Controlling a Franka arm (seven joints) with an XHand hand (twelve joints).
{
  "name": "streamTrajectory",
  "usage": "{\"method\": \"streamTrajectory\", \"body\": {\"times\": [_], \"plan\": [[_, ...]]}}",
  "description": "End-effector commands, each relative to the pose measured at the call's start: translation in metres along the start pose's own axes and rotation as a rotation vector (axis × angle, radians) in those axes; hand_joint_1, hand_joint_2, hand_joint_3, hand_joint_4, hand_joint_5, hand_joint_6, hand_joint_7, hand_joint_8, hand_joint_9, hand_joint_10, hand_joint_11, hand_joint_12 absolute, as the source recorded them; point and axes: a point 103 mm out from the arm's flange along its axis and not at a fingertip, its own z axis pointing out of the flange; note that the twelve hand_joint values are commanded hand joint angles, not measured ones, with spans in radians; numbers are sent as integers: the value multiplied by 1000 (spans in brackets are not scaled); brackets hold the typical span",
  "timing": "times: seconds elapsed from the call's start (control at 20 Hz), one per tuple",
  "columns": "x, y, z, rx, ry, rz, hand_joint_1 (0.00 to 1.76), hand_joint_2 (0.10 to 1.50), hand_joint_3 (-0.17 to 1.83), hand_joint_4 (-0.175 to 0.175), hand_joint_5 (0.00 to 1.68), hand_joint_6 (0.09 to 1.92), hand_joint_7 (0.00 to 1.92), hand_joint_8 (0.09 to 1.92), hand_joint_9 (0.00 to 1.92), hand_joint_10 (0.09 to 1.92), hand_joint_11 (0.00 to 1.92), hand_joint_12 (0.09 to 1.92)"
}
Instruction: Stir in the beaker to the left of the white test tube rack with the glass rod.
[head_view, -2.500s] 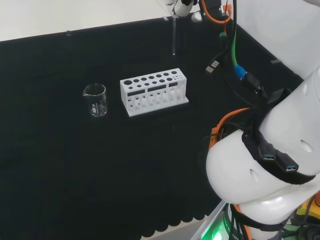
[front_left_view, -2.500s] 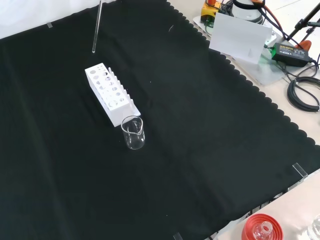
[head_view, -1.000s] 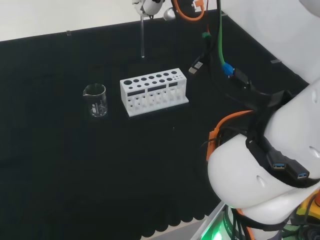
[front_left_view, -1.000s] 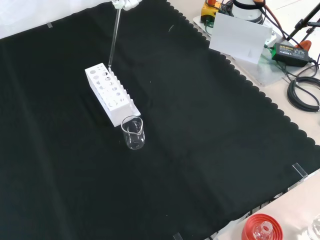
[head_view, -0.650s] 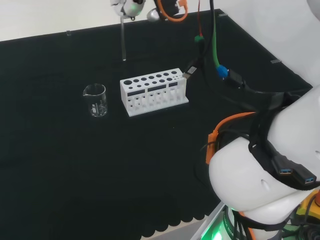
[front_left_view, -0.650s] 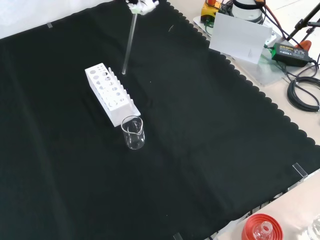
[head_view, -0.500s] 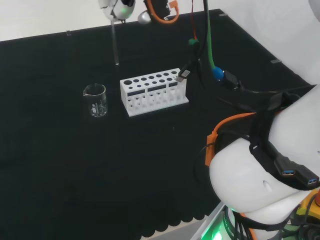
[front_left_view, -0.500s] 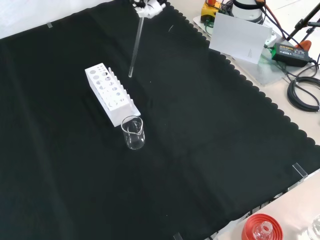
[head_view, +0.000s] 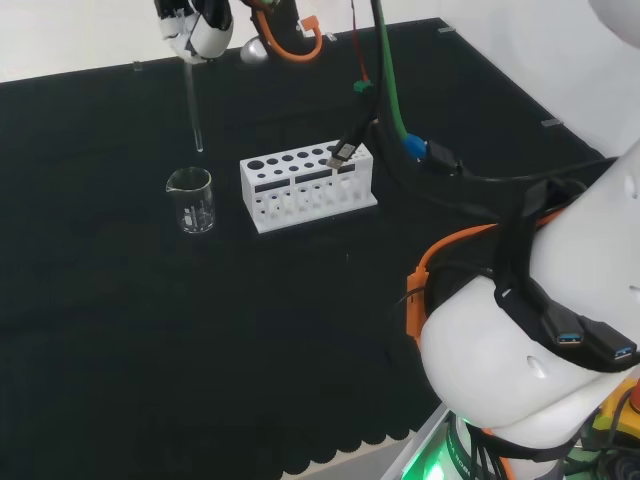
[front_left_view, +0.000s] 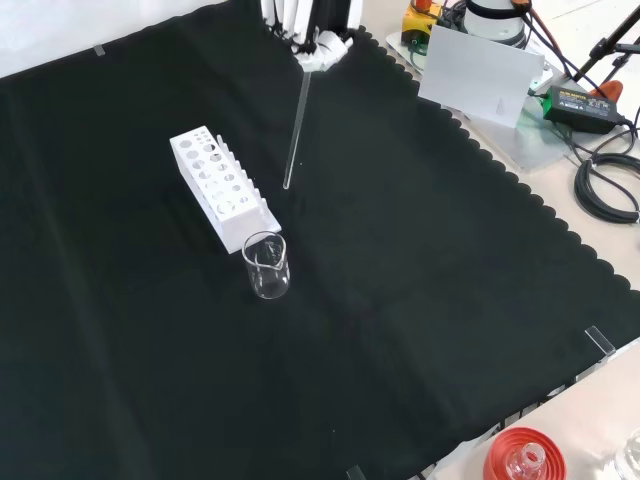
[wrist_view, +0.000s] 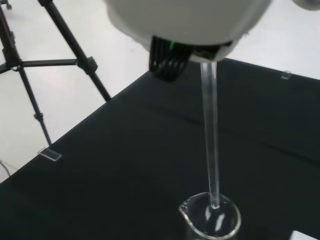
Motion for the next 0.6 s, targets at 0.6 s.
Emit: {"method": "streamTrajectory", "body": {"times": [0.6], "plan": [[14, 28, 12, -2, 18, -65, 1332, 564, 845, -175, 1201, 679, 1346, 843, 1674, 537, 1559, 660]]}}
